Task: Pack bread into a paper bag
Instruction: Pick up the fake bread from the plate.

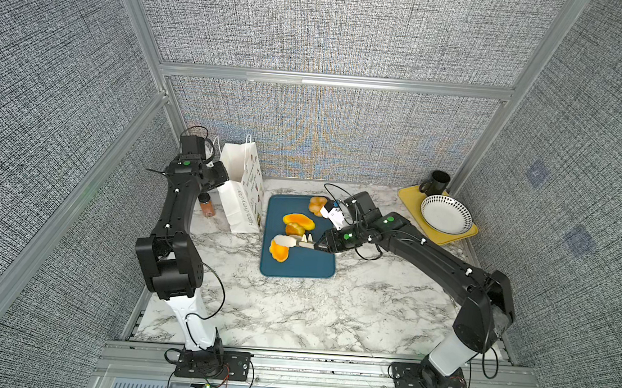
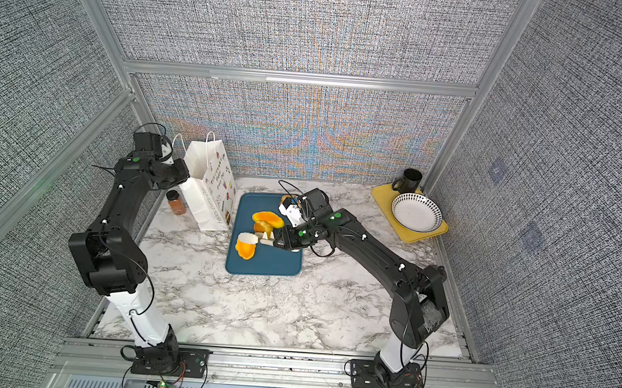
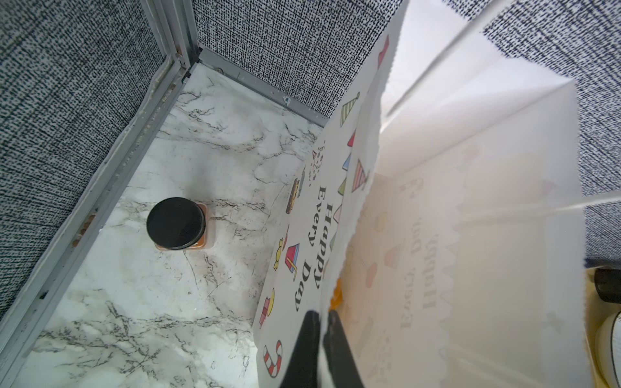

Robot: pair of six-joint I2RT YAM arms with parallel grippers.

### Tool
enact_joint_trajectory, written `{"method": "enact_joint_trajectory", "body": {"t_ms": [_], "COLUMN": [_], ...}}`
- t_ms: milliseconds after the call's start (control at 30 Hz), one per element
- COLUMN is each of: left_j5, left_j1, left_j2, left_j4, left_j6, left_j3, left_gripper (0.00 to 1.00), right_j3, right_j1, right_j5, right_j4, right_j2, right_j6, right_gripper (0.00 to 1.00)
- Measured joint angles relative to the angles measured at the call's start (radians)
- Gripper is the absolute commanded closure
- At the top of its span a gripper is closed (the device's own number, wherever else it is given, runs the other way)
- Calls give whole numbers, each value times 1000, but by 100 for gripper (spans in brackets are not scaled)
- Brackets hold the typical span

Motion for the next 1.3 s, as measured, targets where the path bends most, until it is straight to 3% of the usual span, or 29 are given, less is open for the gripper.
{"method": "enact_joint_trajectory", "body": {"t_ms": [633,733,867,1000,1300], "left_j5": [11,14,18,18,29], "left_j1": [0,0,0,0,0], "left_j2": [-9,-9,-9,-9,-9], "left_j4": [-11,-11,-11,-11,-10], "left_j6": [0,0,0,0,-2], "left_j3": [-4,-4,-4,-4,-16], "left_gripper": [98,98,98,98,98], "right_j3": [31,58,99,115,223], "right_j1": [-3,-3,-3,-3,-15], "right_j5": [32,31,24,26,43], "right_j4": [2,6,9,6,-47], "right_j2": [130,157,185,188,167], "right_j6": [-59,-69,-84,-89,-87], "right_gripper": [64,69,87,94,95]}}
